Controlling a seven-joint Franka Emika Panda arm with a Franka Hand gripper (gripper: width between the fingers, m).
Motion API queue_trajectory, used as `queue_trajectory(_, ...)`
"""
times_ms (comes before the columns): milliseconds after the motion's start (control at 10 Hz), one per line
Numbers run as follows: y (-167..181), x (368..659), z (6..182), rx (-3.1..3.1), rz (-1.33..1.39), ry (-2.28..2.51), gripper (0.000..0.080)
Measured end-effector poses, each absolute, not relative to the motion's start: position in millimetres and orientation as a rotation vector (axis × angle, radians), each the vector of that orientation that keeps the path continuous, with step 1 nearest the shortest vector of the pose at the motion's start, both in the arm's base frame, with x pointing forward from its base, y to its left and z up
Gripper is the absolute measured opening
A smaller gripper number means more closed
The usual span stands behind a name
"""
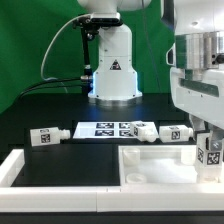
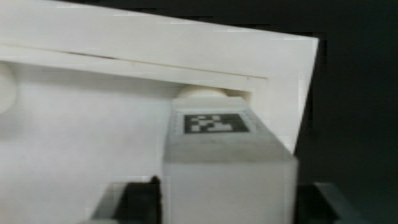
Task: Assemble one leg
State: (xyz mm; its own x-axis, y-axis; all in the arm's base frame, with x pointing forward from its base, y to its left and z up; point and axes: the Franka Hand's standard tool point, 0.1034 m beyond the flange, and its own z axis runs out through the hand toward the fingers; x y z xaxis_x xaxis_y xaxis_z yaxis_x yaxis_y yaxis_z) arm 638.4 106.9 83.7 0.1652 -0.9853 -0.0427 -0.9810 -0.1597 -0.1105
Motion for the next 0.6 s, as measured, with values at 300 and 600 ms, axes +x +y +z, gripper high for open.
queue_trajectory(300, 107.8, 636.9, 80.7, -2.736, -0.093, 1.361, 0.0612)
queue_trajectory(600, 106.5, 635.0, 78.5, -2.869, -0.127, 1.068, 0.0647)
